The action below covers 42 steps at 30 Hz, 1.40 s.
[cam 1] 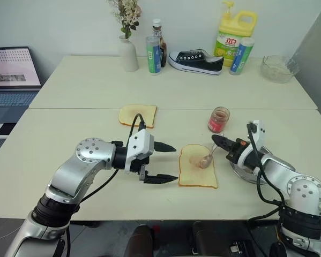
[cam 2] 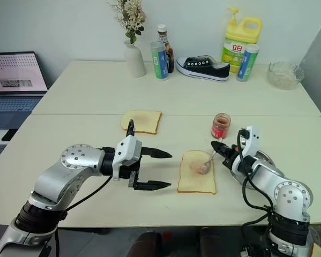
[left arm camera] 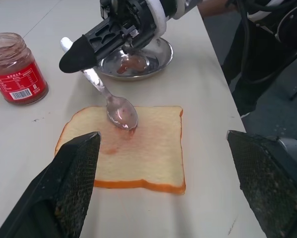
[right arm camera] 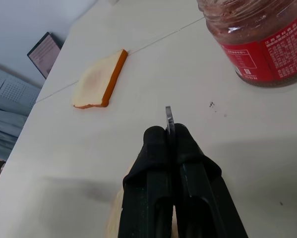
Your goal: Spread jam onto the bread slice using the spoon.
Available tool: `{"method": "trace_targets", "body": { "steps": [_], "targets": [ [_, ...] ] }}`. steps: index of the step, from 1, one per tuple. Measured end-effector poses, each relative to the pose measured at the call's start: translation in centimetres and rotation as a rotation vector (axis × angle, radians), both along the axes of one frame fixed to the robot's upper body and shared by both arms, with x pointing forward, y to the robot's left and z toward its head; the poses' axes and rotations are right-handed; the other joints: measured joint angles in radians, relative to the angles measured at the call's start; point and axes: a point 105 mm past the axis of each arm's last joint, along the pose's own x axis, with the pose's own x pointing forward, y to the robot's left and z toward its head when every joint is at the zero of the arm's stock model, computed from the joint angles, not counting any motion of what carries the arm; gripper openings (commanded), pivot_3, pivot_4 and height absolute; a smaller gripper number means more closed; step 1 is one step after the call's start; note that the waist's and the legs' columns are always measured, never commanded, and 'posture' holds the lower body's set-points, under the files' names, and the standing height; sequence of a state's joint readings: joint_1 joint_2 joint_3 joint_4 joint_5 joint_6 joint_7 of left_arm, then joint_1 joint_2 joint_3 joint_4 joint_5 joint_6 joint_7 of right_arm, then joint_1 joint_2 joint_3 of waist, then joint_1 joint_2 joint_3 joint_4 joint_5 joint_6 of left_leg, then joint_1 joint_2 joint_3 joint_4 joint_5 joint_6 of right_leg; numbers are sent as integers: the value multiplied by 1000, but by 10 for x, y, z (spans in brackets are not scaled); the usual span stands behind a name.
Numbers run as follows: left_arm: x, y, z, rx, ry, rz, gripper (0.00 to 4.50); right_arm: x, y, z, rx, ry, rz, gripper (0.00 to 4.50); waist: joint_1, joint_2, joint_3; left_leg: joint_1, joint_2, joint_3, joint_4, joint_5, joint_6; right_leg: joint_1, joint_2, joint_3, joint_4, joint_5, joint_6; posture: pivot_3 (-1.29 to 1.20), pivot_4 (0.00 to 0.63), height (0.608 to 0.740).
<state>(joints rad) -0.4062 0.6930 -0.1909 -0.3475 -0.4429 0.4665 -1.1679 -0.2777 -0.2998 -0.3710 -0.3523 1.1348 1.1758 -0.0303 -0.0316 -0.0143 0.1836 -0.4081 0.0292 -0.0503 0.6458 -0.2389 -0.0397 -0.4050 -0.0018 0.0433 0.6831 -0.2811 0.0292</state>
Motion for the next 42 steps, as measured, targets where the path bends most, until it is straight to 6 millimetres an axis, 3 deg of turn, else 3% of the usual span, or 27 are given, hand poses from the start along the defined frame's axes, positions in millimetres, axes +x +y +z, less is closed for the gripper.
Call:
{"method": "trace_targets", "body": {
  "steps": [5, 10, 12, 16, 19, 22, 28, 42],
  "targets": [
    [0, 0, 0, 0, 1, 1, 4236, -5, -1, -1, 7, 18, 13, 39, 0, 0, 0, 0, 0, 0, 0, 0, 0, 0, 0, 0, 0, 0, 0, 0, 150, 740],
    [-1, 0, -1, 1, 5, 1, 4236, 3, 23, 35, 124, -65, 62, 39, -7, 0, 0, 1, 1, 0, 0, 0, 0, 0, 1, 0, 1, 0, 0, 0, 150, 740],
    [-1, 0, -1, 1, 6, 0, 4236, 5, 34, 39, 152, -66, 83, 39, -6, 0, 0, 1, 1, 0, 0, 0, 0, 0, 2, 0, 0, 0, 0, 0, 150, 740],
    [-2, 1, -2, 7, 8, 1, 4236, 10, 51, 20, 175, 10, 115, 39, -5, 0, 0, 0, 1, 0, 0, 0, 0, 0, 1, 1, -1, 0, 0, 0, 150, 740],
    [-8, 2, -4, 19, 16, -8, 4236, 10, 53, 0, 149, 61, 117, 39, -3, 0, 0, 0, 1, 1, 0, 0, 0, 0, 1, 1, -1, 0, 0, 0, 150, 740],
    [-11, 6, -8, 37, 38, -4, 4236, 6, 50, -14, 112, 89, 124, 39, -1, 0, 0, 0, 1, 0, 0, 0, 0, 0, 1, 0, -1, 0, 0, 0, 150, 740],
    [-12, 8, -9, 40, 34, -6, 4236, 3, 36, -17, 70, 66, 125, 39, 0, 0, 0, 0, 1, 0, 0, 0, 0, 0, 1, 0, -1, 0, 0, 0, 150, 740],
    [-10, 12, -11, 41, 27, -26, 4236, -5, 7, 1, -28, -7, 96, 39, 1, 0, 0, 0, 0, 0, 0, 0, 0, 0, 1, 1, -1, 0, 0, 0, 150, 740]
  ]
}}
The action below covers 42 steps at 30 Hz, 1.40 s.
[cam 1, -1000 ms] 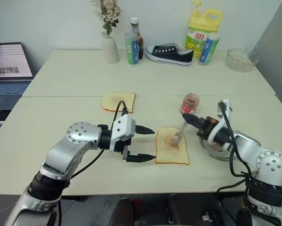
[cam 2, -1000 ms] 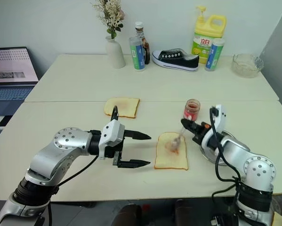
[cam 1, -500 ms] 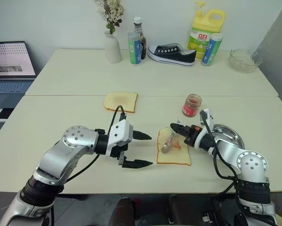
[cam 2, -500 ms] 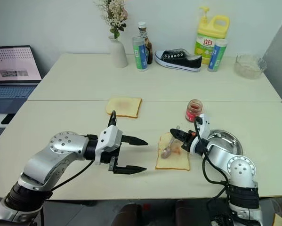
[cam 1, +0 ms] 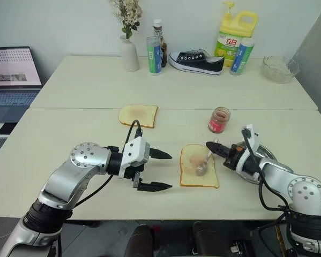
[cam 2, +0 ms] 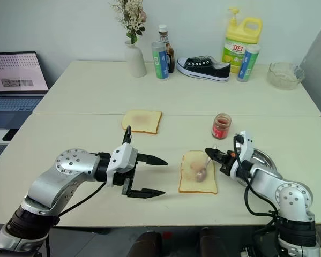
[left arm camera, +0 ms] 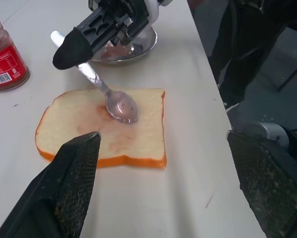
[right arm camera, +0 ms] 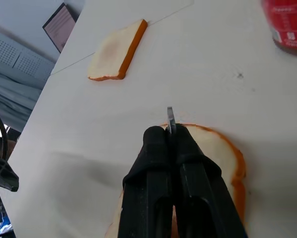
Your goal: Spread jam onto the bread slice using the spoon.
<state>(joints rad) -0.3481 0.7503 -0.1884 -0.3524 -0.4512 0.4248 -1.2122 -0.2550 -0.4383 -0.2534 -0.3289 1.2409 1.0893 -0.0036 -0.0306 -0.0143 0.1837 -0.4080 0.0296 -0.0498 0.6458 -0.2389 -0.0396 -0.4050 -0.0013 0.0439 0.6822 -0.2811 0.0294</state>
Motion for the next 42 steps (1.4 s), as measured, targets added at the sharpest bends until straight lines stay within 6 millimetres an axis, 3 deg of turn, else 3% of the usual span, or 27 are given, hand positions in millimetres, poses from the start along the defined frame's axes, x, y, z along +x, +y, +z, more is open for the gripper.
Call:
{"method": "trace_targets", "body": {
  "steps": [6, 10, 14, 23, 27, 30, 36, 39, 42],
  "targets": [
    [1, -2, 2, -3, -9, -5, 4236, 12, 15, 24, 69, -59, 12, 39, -3, 0, 0, 0, 1, 0, -1, 0, 0, 0, 1, 0, 0, 0, 0, 0, 150, 740],
    [2, -3, 4, -6, -16, -8, 4236, 18, 21, 15, 82, -28, 2, 39, -2, 0, 0, 0, 0, 0, 0, 0, 0, 0, 1, 0, 0, 0, 0, 0, 150, 740],
    [2, -3, 5, -6, -15, -7, 4236, 16, 8, -7, 37, 25, -28, 39, 3, 0, 0, -1, 0, 0, 0, 0, 0, 0, -1, 0, -1, 0, 0, 0, 150, 740],
    [2, -3, 4, -4, -15, -5, 4236, 3, -21, -8, -2, 14, -72, 39, 3, 0, 0, -1, 0, 0, 0, 0, 0, 0, 0, 0, 0, 0, 0, 0, 150, 740],
    [3, -3, 4, -4, -16, -5, 4236, 1, -21, -4, -1, 8, -69, 39, 0, 0, 0, 0, 0, 0, 0, 0, 0, 0, 0, 0, 0, 0, 0, 0, 150, 740],
    [4, -4, 6, -7, -20, -5, 4236, 4, -15, 7, 17, -7, -74, 39, 0, 0, 0, 0, 0, 0, 0, 0, 0, 0, 0, 0, 0, 0, 0, 0, 150, 740],
    [14, -19, 29, -73, -34, -22, 4236, 4, 11, 53, 150, -101, -58, 39, 2, 0, 0, -1, 0, -1, 0, 0, 0, 0, 0, -1, 0, 0, 0, 0, 150, 740],
    [23, -30, 45, -107, -71, -40, 4236, 3, 6, 67, 158, -126, -102, 39, 3, 0, 0, -2, -1, 0, 1, 0, 0, 0, -1, 0, -1, 0, 0, 0, 150, 740],
    [25, -45, 48, -97, -111, -83, 4236, 4, -14, 80, 137, -164, -189, 39, 2, 0, 0, -2, -1, 0, 0, 0, 0, 0, -1, 0, -1, 0, 0, 0, 150, 740]
  ]
}}
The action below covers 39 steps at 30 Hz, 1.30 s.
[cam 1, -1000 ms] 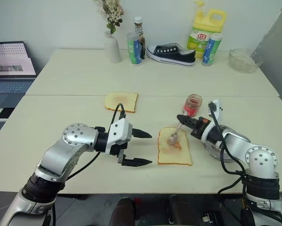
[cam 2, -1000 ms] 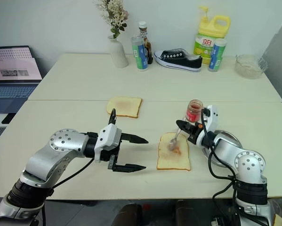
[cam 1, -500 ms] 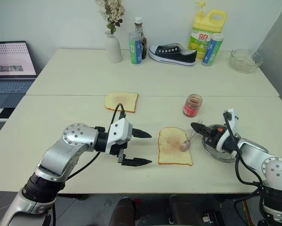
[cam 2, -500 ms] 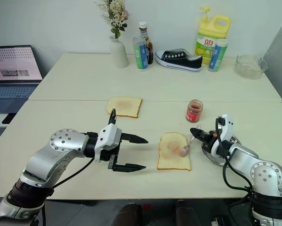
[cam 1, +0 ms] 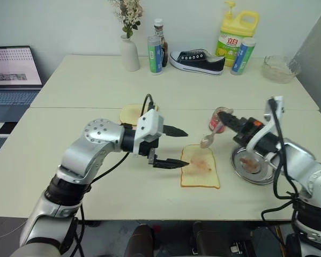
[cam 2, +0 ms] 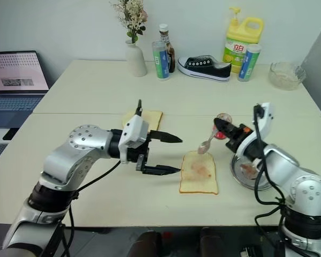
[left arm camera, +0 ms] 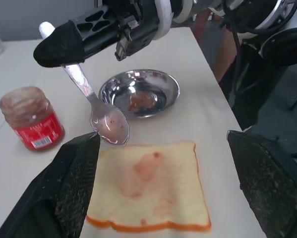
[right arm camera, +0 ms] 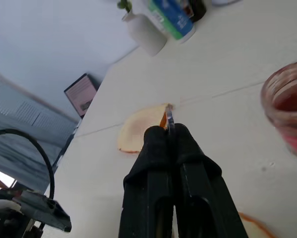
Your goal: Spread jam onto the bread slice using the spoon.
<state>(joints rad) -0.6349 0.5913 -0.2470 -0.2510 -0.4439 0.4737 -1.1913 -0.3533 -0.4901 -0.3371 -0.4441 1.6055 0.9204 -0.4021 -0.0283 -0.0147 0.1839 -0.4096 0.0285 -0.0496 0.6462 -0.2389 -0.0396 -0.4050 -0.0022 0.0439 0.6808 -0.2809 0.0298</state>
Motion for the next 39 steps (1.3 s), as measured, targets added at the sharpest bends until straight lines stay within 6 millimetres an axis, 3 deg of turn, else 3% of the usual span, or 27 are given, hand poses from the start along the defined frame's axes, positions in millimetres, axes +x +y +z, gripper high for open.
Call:
{"method": "trace_targets", "body": {
  "steps": [5, 9, 12, 17, 24, 32, 35, 39],
  "targets": [
    [7, -39, -4, -5, -44, -80, 4236, -10, -57, 5, -45, -17, -219, 39, 5, 0, 0, -1, 0, -1, 0, 0, 0, 0, 0, -1, 0, 0, 0, 0, 150, 740],
    [16, -59, -4, 13, -105, -103, 4236, -24, -101, -12, -63, 26, -409, 39, 1, 0, 0, 0, 0, 0, 0, 0, 0, 0, 1, 0, 0, 0, 0, 0, 150, 740],
    [18, -73, -11, 27, -115, -125, 4236, -32, -121, -27, -55, 50, -507, 39, -6, 1, 0, 2, 1, 2, 0, 0, 0, 0, 1, 2, 1, 0, 0, 0, 150, 740],
    [17, -86, -21, 45, -116, -150, 4236, -28, -123, -60, 10, 83, -512, 39, -8, 2, -1, 3, 1, 2, -1, 1, 1, 1, 2, 3, 2, -1, 2, 0, 150, 740],
    [18, -82, -25, 52, -107, -130, 4236, -14, -137, -99, 146, 97, -514, 39, -3, 3, -2, 3, 1, 2, -1, 1, 2, 1, 2, 3, 1, 0, -1, 0, 150, 740],
    [14, -76, -28, 53, -92, -104, 4236, -16, -147, -113, 230, 76, -470, 39, -2, 4, -2, 4, 1, 2, 0, 1, 2, 2, 2, 3, 2, 0, 0, 0, 150, 740],
    [14, -77, -24, 40, -97, -93, 4236, -17, -151, -119, 259, 88, -474, 640, -2, 4, -2, 4, 1, 2, 0, 1, 2, 2, 2, 2, 2, 0, 0, 0, 150, 740],
    [14, -76, -22, 35, -99, -86, 4236, -19, -155, -127, 287, 113, -479, 1944, -3, 4, -2, 4, 1, 2, -1, 1, 2, 2, 2, 3, 2, 0, -1, 0, 150, 740]
  ]
}}
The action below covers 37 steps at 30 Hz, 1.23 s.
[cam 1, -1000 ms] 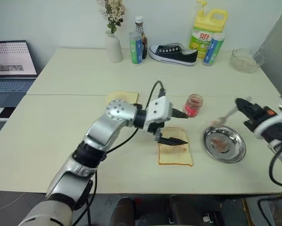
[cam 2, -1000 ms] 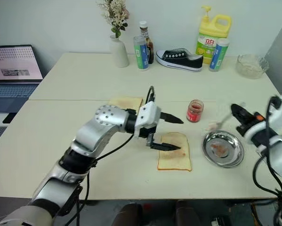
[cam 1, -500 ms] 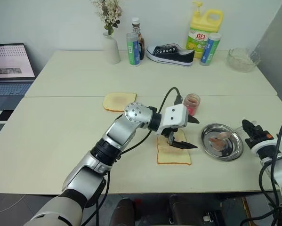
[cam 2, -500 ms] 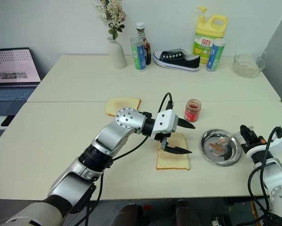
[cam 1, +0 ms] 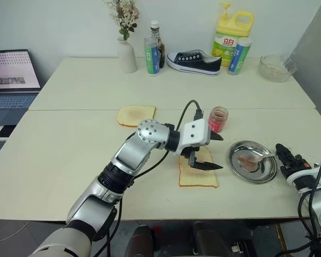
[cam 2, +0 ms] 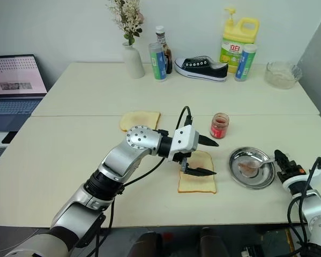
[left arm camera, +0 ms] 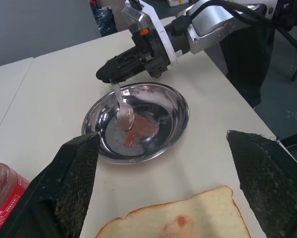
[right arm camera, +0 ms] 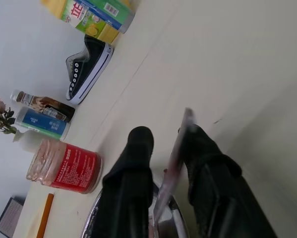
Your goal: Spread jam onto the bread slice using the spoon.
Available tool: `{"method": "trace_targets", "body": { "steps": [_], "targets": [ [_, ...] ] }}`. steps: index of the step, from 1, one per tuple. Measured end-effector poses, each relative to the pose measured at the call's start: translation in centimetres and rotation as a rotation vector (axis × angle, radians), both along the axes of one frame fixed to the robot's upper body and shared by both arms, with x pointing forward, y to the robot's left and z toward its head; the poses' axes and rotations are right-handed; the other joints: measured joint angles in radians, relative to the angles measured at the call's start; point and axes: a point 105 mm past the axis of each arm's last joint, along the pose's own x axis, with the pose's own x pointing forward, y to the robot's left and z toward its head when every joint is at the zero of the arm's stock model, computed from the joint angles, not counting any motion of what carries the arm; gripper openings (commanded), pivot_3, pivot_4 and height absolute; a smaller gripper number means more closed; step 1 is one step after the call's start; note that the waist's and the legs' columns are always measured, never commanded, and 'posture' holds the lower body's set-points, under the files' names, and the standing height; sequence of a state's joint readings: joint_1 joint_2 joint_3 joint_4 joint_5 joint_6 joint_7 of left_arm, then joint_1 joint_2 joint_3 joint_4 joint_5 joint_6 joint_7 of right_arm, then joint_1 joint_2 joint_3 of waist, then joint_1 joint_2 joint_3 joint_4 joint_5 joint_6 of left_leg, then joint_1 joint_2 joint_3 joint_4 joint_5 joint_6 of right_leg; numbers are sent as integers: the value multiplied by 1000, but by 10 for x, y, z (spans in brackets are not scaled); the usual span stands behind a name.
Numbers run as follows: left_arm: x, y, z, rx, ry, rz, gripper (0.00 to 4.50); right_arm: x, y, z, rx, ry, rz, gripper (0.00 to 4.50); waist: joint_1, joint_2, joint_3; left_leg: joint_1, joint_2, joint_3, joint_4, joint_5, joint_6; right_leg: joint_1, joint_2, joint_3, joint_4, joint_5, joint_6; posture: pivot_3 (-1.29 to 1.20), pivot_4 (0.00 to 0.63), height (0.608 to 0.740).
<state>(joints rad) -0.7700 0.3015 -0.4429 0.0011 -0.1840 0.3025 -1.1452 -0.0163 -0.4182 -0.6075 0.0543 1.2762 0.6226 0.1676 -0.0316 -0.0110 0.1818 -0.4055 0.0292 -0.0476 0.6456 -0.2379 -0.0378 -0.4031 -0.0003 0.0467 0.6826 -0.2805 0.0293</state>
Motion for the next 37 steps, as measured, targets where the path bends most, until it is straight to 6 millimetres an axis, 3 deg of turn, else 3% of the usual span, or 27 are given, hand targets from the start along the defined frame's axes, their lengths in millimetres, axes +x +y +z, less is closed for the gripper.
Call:
{"method": "trace_targets", "body": {
  "steps": [7, 15, 17, 21, 24, 27, 29, 32, 34, 37],
  "targets": [
    [2, 2, 3, -15, 9, 18, 4236, 5, 2, 3, 21, -23, 23, 4420, 0, 0, 0, 0, 0, 0, 0, 0, 0, 0, 0, 0, 0, 0, 0, 0, 150, 740],
    [1, 3, 4, -20, 5, 29, 4236, -2, -17, 12, -16, -18, -12, 4466, 1, 0, 0, 0, 0, 0, 0, 0, 0, 0, 0, 0, 0, 0, 0, 0, 150, 740],
    [2, 6, 4, -14, 7, 38, 4236, -10, -27, 9, -124, 45, -15, 4466, 1, 1, -1, 0, 0, 0, 0, 0, 0, 0, 0, 0, 0, 0, 0, 0, 150, 740],
    [12, 38, 0, 12, 47, 127, 4236, -26, -60, 19, -462, 180, -29, 4466, -5, 2, -1, 2, 0, 3, -1, 0, 0, 0, 0, 2, 0, -2, 4, 0, 150, 740],
    [20, 77, 2, 39, 77, 220, 4236, -26, -73, 59, -747, 178, 9, 4466, -16, 4, -1, 5, 1, 5, -1, 0, 0, 1, 1, 6, 2, -2, 4, 0, 150, 740],
    [27, 112, 8, 39, 107, 319, 4236, -19, -51, 100, -955, 92, 137, 4466, -24, 3, 0, 6, 2, 5, -1, 0, 0, 1, 3, 6, 2, -2, 4, 0, 150, 740],
    [27, 139, 10, 44, 138, 392, 4236, -15, -11, 115, -1060, 36, 345, 4466, -28, 2, 0, 6, 2, 6, -2, 0, 0, 1, 3, 7, 2, -2, 4, 0, 150, 740],
    [23, 171, 13, 42, 184, 489, 4236, -22, 71, 124, -1097, -103, 734, 4466, -27, -1, 2, 6, 3, 4, -1, 0, 0, 0, 3, 6, 2, -2, 4, 0, 150, 740],
    [15, 178, 15, 42, 200, 508, 4236, -34, 124, 126, -1068, -217, 970, 4466, -22, -4, 4, 4, 3, 3, -1, 0, 0, 1, 2, 4, 0, -2, 4, 0, 150, 740],
    [0, 180, 9, 65, 226, 501, 4236, -46, 158, 113, -1029, -250, 1142, 4466, 2, -7, 4, 2, 1, 1, 0, 0, 0, 1, -1, 0, -3, -2, 4, 0, 150, 740]
  ]
}}
